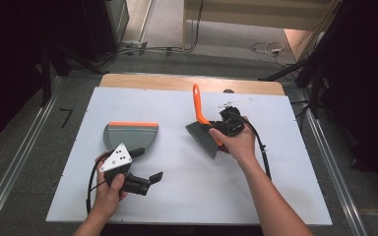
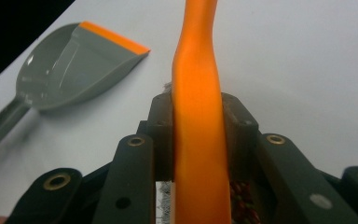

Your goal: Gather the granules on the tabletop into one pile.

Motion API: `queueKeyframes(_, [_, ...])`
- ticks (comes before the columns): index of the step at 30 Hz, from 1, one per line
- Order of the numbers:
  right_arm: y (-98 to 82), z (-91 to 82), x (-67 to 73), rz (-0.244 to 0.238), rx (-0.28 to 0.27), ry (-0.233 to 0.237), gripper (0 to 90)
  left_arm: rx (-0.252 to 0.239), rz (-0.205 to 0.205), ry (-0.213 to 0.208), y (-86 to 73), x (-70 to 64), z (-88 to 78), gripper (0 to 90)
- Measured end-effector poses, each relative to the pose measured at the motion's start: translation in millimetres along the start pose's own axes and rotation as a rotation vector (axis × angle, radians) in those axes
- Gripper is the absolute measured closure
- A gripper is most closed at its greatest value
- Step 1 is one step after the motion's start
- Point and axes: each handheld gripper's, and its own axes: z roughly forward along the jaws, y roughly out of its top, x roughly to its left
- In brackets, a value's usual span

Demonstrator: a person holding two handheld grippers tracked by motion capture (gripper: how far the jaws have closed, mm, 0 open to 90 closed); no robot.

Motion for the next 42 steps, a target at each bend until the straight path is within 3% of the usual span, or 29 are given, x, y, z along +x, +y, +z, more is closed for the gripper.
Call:
queueKeyframes(6, [-2.1, 30.2, 2.6, 0.127, 0.007, -0.069, 67.9, -0.001, -0.002, 0.001, -0.7, 1.8, -1.6, 0.0])
queueKeyframes(7, [-3.6, 34.7, -0.1, 0.145, 0.006, -0.110, 67.8, -0.001, -0.004, 0.002, -0.8, 1.9, -1.9, 0.0])
queueKeyframes(14, [-10.7, 29.0, -14.6, 0.212, 0.002, -0.159, 67.3, -0.002, -0.004, 0.001, -0.9, 2.3, -2.3, 0.0])
queueKeyframes(25, [-22.5, 8.3, -29.7, 0.236, -0.010, -0.202, 67.2, 0.001, 0.002, -0.001, -0.2, -0.3, -0.1, 0.0])
queueKeyframes(42, [-27.8, -4.5, -37.9, 0.244, -0.017, -0.202, 67.3, -0.002, -0.001, 0.002, 0.0, 0.6, -1.1, 0.0])
